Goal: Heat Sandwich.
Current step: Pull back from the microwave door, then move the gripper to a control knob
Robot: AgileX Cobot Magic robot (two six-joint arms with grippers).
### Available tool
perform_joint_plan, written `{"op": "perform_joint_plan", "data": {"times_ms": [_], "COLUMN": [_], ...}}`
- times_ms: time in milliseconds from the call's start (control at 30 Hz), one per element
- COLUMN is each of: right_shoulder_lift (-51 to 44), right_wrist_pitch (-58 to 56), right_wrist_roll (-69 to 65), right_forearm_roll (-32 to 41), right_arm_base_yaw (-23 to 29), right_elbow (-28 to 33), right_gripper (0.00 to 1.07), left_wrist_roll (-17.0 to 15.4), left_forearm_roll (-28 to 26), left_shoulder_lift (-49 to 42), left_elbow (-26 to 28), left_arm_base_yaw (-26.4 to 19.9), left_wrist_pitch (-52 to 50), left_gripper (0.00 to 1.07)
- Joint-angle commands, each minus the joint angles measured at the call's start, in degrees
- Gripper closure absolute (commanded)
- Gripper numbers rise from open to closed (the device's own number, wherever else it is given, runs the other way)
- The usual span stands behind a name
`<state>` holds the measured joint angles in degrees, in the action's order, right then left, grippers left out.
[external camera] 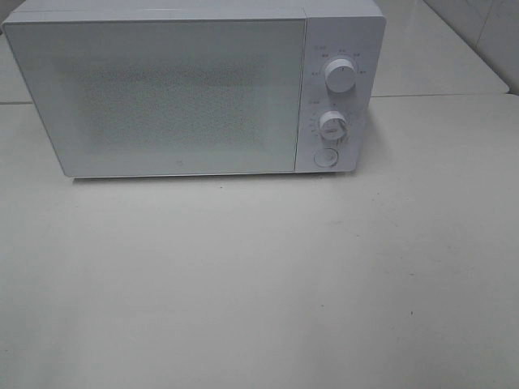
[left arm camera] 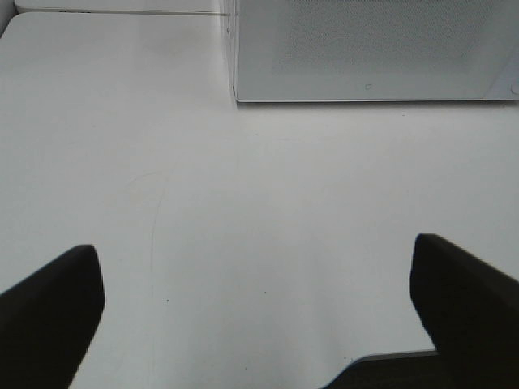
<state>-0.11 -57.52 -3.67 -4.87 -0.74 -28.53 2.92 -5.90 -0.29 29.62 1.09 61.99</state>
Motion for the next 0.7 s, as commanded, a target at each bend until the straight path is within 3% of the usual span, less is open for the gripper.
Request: {"op": "perform_joint_plan", "data": {"times_ms": [33,333,700], "right_shoulder_lift": [-1.72,-0.63,10.83], "right_wrist_pitch": [0.4,1.2,16.1], "right_wrist_roll": [0.52,1.83,2.46], "right_forearm_roll": [-0.06,-0.23,-0.06], "right_arm_base_yaw": [-0.4,-0.4,-0.4], "right_elbow": [0.11,-1.49,-2.23], "right_gripper": [0.34,0.27,0.27], "left_wrist_roll": [-0.34,-0.34,-0.34], "left_forearm_roll": [-0.46,-0.46,-0.46], "left_shoulder_lift": [-1.38,-1.38,-1.38], "left_elbow": [-0.17,-0.17,-0.17], "left_arm_base_yaw": [-0.11,-0.11,-0.11], "left_wrist_pitch": [-0.74,-0.74,-0.74], "left_gripper": [0.1,0.1,0.1]}}
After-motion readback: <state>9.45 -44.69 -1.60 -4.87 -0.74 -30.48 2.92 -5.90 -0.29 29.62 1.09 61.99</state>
